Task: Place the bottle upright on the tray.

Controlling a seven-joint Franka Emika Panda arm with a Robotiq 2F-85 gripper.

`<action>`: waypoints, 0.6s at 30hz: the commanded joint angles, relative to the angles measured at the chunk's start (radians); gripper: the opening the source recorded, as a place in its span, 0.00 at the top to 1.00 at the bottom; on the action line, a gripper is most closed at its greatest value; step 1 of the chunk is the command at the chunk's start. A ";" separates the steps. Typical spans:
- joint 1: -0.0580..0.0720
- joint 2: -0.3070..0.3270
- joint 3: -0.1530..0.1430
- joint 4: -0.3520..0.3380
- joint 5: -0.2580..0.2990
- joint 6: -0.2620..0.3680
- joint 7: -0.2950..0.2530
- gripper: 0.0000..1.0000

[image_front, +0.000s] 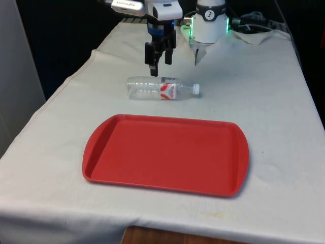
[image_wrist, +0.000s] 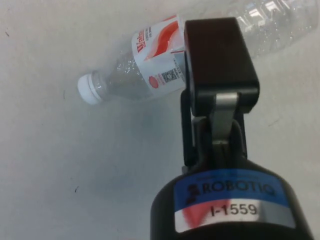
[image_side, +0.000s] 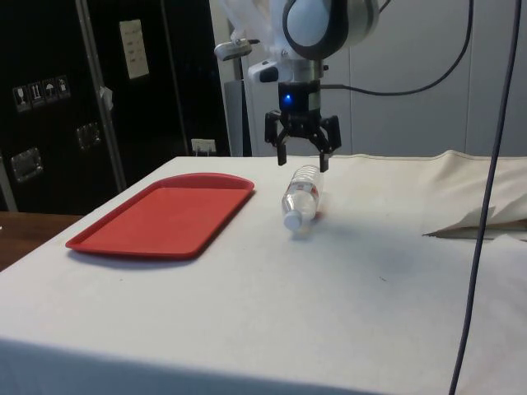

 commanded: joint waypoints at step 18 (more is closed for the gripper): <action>-0.001 0.001 0.004 0.004 0.002 -0.001 -0.134 0.00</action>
